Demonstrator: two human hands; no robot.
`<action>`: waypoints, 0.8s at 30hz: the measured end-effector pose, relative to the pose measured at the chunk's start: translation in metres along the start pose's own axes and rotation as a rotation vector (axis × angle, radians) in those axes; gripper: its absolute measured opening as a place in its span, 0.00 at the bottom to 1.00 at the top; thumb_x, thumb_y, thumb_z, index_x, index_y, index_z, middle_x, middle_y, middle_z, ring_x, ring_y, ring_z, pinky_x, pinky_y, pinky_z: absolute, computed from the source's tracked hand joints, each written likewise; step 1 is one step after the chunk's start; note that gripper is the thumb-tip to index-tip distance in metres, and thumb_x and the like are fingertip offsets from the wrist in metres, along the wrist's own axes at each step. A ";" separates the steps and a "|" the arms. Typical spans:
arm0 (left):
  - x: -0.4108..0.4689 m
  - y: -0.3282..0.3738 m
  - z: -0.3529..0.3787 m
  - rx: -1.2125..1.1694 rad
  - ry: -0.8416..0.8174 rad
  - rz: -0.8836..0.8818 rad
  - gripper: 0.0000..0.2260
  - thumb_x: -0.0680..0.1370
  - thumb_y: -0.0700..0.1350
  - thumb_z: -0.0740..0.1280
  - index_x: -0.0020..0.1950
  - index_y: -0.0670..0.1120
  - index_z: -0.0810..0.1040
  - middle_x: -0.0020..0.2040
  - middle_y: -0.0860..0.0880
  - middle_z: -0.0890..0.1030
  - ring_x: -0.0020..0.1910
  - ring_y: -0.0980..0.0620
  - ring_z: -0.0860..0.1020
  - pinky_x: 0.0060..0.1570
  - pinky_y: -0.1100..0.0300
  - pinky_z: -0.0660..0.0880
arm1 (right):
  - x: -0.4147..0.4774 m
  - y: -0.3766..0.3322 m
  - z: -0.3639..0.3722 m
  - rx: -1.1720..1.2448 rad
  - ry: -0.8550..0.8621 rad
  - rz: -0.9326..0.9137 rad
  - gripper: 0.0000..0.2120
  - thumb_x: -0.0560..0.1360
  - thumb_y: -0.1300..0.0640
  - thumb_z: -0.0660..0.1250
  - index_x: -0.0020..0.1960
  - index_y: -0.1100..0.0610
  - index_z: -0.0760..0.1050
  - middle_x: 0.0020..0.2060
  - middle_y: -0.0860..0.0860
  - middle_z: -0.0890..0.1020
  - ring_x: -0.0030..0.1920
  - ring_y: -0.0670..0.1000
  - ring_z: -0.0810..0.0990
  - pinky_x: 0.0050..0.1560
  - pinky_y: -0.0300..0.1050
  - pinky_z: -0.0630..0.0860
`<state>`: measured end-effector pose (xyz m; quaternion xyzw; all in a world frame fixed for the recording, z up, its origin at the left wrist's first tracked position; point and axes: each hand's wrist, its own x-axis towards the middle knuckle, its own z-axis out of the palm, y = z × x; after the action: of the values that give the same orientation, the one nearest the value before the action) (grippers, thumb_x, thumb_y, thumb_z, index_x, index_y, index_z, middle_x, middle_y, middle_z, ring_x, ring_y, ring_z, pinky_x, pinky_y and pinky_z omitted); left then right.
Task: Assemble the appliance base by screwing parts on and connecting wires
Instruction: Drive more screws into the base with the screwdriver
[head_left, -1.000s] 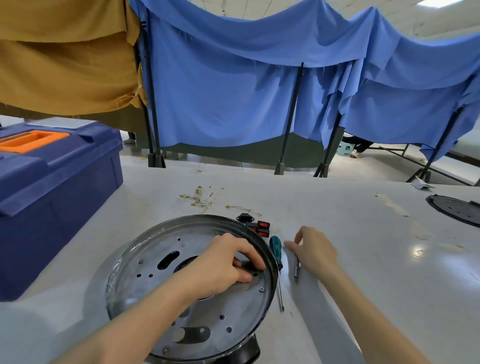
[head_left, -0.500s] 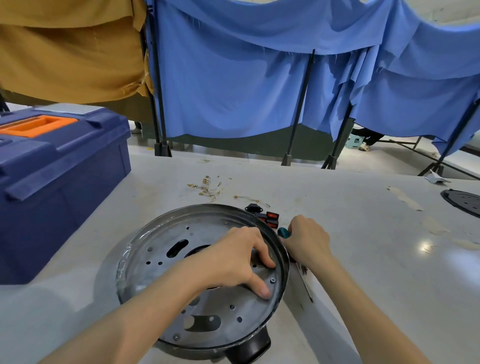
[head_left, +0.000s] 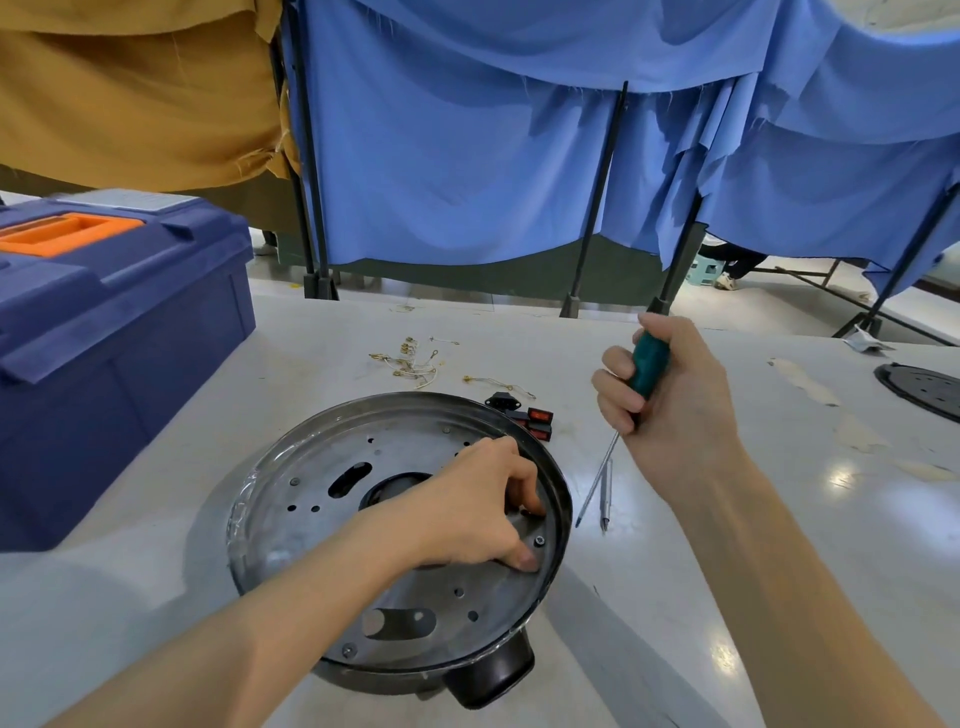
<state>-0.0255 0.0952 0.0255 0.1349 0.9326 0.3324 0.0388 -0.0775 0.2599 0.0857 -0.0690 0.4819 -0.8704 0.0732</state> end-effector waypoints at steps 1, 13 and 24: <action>0.000 0.001 0.000 -0.003 -0.003 -0.002 0.16 0.63 0.47 0.80 0.46 0.50 0.79 0.48 0.54 0.71 0.46 0.60 0.70 0.39 0.64 0.68 | -0.002 0.001 0.003 0.028 0.003 -0.001 0.12 0.77 0.53 0.64 0.39 0.54 0.64 0.27 0.49 0.65 0.22 0.46 0.60 0.19 0.38 0.57; -0.001 0.001 0.001 -0.041 -0.011 0.004 0.16 0.64 0.45 0.79 0.47 0.48 0.78 0.47 0.53 0.69 0.41 0.60 0.68 0.35 0.65 0.63 | -0.008 0.023 0.014 -0.068 0.011 -0.056 0.15 0.77 0.56 0.63 0.33 0.55 0.63 0.23 0.49 0.60 0.21 0.46 0.54 0.21 0.37 0.49; -0.001 -0.001 0.001 -0.086 -0.014 -0.001 0.15 0.64 0.45 0.79 0.42 0.51 0.76 0.46 0.54 0.69 0.41 0.60 0.69 0.35 0.66 0.64 | -0.011 0.028 0.017 -0.113 -0.036 -0.090 0.17 0.78 0.56 0.62 0.32 0.56 0.63 0.22 0.50 0.60 0.20 0.47 0.55 0.20 0.35 0.53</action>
<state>-0.0242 0.0949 0.0246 0.1349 0.9173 0.3712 0.0512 -0.0621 0.2328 0.0700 -0.1103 0.5253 -0.8429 0.0388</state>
